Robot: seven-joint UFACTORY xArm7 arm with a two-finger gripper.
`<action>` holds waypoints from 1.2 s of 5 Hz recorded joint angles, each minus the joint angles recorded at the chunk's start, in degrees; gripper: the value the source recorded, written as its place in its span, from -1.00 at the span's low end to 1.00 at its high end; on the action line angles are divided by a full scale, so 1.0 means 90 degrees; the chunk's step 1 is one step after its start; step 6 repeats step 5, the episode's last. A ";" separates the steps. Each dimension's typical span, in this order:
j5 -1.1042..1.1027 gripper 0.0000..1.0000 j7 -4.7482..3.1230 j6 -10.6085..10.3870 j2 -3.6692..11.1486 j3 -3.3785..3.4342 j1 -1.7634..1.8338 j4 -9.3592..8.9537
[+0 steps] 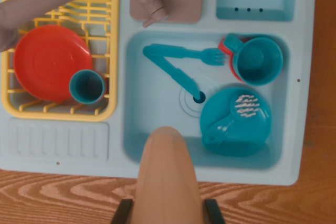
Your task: Pick detergent from the sink
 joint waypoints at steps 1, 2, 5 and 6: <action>0.0000 1.00 0.0000 0.0000 0.0000 0.0000 0.0000 0.0000; -0.0001 1.00 0.0002 0.0063 -0.0014 0.0000 0.0000 0.0049; -0.0002 1.00 0.0003 0.0083 -0.0019 0.0000 0.0000 0.0064; -0.0002 1.00 0.0003 0.0083 -0.0019 0.0000 0.0000 0.0064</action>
